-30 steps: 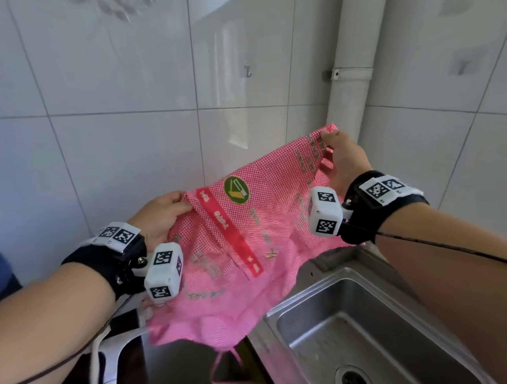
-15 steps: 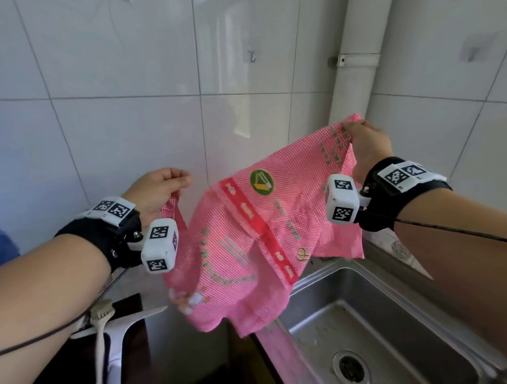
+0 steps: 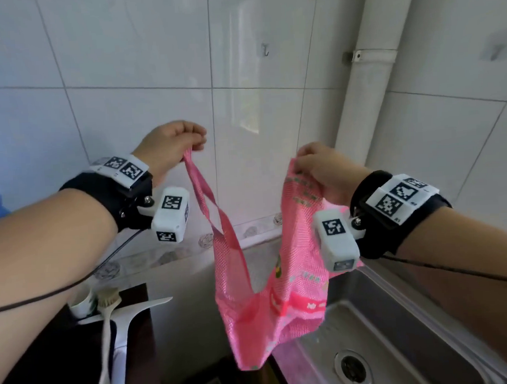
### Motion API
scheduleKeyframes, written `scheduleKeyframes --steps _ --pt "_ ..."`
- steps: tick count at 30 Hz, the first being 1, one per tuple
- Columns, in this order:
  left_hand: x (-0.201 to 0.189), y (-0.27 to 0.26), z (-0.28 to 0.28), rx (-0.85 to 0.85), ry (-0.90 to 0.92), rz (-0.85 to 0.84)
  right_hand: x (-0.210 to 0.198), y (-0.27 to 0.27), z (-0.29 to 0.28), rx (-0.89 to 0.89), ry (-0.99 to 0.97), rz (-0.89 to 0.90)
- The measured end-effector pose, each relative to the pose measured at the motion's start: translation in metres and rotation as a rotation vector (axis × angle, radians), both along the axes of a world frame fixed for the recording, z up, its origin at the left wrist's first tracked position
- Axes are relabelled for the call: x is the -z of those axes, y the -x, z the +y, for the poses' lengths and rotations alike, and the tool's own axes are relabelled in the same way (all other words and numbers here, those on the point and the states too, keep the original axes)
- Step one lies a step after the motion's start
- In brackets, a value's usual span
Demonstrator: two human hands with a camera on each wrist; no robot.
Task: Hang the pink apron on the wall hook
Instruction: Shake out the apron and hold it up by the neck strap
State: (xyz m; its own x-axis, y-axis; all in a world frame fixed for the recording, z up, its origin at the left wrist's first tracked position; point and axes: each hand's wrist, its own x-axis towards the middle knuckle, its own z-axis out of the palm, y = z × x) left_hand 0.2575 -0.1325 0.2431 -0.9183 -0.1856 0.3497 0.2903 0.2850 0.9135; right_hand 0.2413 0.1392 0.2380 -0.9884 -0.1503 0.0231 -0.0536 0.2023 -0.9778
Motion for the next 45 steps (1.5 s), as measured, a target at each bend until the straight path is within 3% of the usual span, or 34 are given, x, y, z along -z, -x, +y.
scheduleKeyframes --steps 5,8,10,12,18,25,32,36,40,42,45 --pt "-0.039 -0.007 0.006 -0.038 0.199 0.184 0.012 -0.029 -0.035 -0.331 0.035 -0.160" --pt "-0.056 -0.013 0.012 -0.040 0.289 0.252 0.018 -0.045 -0.042 -0.542 -0.226 -0.229" --pt "-0.062 -0.016 0.018 -0.025 0.328 0.284 0.018 -0.051 -0.047 -0.590 -0.403 -0.178" --pt "-0.063 -0.017 0.024 -0.008 0.397 0.291 0.015 -0.052 -0.053 -0.544 -0.434 -0.128" --pt "-0.053 -0.025 0.048 0.025 0.693 0.294 -0.012 -0.045 -0.074 -0.276 -0.190 0.074" --pt "-0.047 -0.026 0.061 -0.023 0.741 0.271 -0.028 -0.045 -0.077 -0.221 0.067 0.165" --pt "-0.036 -0.013 0.061 -0.017 0.772 0.167 -0.024 -0.037 -0.061 -0.056 0.012 0.182" --pt "-0.028 0.000 0.053 -0.082 0.848 0.100 -0.024 -0.029 -0.050 -0.006 0.077 0.197" --pt "-0.025 0.013 0.044 -0.188 0.727 0.024 -0.029 -0.018 -0.034 0.092 0.169 0.205" --pt "-0.029 0.017 0.042 -0.165 0.533 -0.011 -0.028 -0.009 -0.026 0.133 0.197 0.191" --pt "-0.040 0.021 0.049 0.010 0.152 -0.054 -0.022 0.003 -0.020 0.163 0.148 0.193"
